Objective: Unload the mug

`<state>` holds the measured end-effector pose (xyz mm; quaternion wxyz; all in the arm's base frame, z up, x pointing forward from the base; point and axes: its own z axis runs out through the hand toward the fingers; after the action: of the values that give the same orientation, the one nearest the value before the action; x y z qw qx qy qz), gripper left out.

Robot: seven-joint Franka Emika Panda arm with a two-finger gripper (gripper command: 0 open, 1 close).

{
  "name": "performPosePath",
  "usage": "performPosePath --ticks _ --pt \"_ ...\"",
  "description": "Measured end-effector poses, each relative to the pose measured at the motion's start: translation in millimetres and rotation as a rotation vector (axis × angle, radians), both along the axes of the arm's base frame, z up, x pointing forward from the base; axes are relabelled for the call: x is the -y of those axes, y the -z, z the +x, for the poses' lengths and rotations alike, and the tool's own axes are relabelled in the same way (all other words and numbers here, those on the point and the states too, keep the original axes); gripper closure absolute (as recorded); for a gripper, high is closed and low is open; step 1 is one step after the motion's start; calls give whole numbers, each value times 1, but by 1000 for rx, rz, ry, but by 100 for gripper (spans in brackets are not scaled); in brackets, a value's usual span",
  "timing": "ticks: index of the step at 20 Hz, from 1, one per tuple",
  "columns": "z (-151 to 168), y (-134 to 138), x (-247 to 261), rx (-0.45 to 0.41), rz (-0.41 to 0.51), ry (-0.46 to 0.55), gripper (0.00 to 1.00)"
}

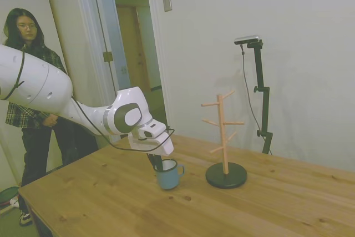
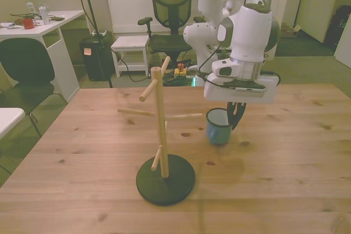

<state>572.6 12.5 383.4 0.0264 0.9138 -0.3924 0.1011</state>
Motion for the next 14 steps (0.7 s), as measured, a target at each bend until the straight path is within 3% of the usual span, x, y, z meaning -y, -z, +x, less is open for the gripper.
performPosePath --ticks 14 --pt "4 4 3 34 -8 37 100"
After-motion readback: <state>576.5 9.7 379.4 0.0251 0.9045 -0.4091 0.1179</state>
